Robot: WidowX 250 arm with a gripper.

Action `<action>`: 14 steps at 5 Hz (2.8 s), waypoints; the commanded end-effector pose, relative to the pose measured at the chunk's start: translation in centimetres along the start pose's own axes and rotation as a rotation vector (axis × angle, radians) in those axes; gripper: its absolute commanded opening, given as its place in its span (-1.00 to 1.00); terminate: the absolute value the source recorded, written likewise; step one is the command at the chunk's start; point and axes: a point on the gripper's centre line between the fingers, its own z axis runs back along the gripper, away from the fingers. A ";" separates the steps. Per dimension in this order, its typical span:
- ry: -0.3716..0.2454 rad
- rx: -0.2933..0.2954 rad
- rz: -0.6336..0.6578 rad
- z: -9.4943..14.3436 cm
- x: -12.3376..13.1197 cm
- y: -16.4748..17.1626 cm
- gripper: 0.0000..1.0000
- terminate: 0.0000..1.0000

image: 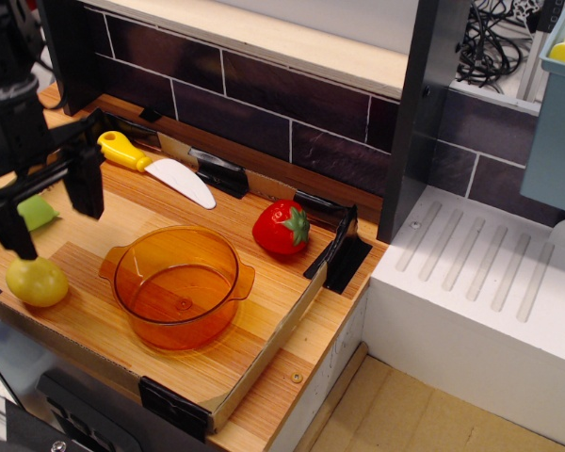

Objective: Put potato in pot

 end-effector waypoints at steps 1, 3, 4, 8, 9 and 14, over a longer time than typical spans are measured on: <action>-0.077 -0.043 -0.008 0.1 0.8 1.0 1.00 -1.00; -0.126 -0.062 -0.013 -2.1 1.2 0.5 1.00 -1.00; -0.142 -0.046 -0.002 -3.0 1.3 -0.3 1.00 -1.00; -0.043 -0.117 0.084 3.2 0.6 -1.7 -1.00 -1.00; -0.008 -0.138 0.090 4.5 -0.6 -1.9 -1.00 -1.00; -0.020 -0.070 0.014 1.4 -7.7 -3.1 1.00 -1.00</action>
